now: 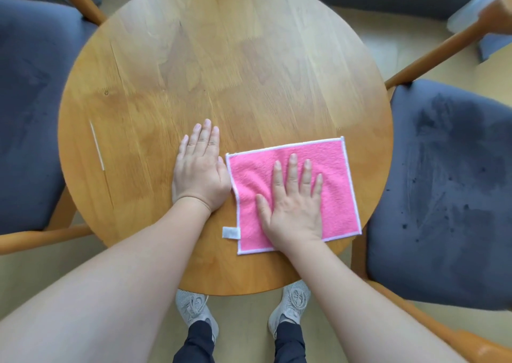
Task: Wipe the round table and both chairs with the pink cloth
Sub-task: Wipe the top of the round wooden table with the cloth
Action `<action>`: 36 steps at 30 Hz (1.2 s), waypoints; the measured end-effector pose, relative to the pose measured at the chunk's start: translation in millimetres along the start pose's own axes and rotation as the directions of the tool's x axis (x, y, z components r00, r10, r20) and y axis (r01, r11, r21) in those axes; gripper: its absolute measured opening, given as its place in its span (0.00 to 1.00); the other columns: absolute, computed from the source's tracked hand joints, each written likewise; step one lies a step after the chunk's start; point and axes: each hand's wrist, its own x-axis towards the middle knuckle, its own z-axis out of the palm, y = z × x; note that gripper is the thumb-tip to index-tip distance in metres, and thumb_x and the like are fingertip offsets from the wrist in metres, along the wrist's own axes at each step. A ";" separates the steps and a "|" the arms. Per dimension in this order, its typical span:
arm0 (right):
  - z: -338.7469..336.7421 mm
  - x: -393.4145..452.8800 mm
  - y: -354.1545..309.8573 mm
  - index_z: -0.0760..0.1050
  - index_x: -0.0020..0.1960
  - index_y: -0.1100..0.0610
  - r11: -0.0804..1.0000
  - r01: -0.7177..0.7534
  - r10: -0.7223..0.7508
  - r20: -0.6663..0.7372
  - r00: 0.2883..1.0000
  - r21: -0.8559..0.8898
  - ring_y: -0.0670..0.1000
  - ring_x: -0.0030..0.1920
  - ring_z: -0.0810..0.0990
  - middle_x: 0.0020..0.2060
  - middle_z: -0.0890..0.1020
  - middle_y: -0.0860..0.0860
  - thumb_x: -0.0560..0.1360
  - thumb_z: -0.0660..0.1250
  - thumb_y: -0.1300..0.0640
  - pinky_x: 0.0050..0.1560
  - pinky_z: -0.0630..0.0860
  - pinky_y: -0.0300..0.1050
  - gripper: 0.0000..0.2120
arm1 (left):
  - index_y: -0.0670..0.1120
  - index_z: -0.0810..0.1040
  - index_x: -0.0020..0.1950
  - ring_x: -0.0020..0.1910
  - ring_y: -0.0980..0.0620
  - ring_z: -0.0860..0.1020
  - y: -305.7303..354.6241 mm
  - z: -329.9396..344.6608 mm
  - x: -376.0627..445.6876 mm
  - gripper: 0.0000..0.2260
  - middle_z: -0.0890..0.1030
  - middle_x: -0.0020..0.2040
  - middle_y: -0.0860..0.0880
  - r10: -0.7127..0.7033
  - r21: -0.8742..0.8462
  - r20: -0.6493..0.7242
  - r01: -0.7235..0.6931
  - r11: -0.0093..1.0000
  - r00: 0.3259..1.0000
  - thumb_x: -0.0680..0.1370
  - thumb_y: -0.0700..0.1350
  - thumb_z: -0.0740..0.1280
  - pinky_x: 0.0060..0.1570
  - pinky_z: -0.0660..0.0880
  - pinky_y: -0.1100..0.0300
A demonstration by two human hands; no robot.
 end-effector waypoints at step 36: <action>-45.5 117.7 123.0 0.41 0.78 0.45 0.960 -0.279 0.281 -0.096 0.955 0.033 0.58 0.77 0.40 0.78 0.42 0.50 0.74 0.40 0.30 0.72 0.38 0.67 0.37 | 0.42 0.65 0.74 0.76 0.48 0.58 1.7 -0.8 -1.8 0.28 0.62 0.76 0.46 -0.110 -0.016 -0.063 0.109 0.994 0.992 0.76 0.50 0.47 0.74 0.43 0.52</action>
